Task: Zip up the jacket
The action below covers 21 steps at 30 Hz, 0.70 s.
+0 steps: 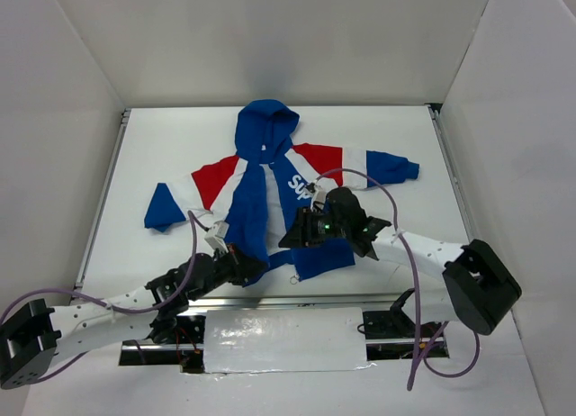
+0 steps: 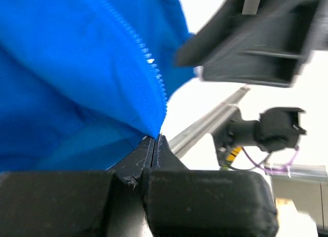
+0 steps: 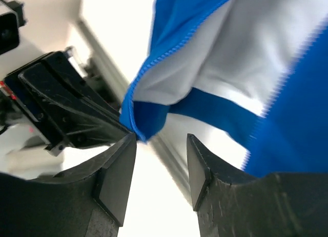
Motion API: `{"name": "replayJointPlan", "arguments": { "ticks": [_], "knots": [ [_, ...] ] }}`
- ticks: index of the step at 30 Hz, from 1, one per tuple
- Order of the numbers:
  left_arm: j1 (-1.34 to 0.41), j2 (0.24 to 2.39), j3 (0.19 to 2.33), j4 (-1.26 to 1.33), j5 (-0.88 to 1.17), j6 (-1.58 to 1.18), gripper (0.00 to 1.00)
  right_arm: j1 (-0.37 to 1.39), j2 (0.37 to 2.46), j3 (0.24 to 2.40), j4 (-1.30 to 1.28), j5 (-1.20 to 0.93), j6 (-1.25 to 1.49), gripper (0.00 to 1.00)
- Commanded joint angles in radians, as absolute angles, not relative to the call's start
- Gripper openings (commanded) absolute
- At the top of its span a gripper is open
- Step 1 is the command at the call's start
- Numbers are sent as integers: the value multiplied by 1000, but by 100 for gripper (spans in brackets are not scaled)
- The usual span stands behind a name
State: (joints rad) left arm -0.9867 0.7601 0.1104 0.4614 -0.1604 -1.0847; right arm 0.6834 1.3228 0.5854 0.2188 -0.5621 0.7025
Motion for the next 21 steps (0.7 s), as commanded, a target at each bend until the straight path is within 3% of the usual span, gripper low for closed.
{"name": "replayJointPlan", "arguments": {
  "ticks": [1, 6, 12, 21],
  "knots": [
    [-977, 721, 167, 244, -254, -1149, 0, 686, 1252, 644, -59, -375, 581, 51],
    [-976, 683, 221, 19, -344, -1227, 0, 758, 1206, 730, -388, -69, 525, 44],
    [-976, 672, 230, -44, -328, -1206, 0, 942, 1298, 851, -620, 222, 502, 46],
    [-976, 669, 236, -48, -290, -1157, 0, 1037, 1443, 931, -669, 308, 495, 50]
  ]
}}
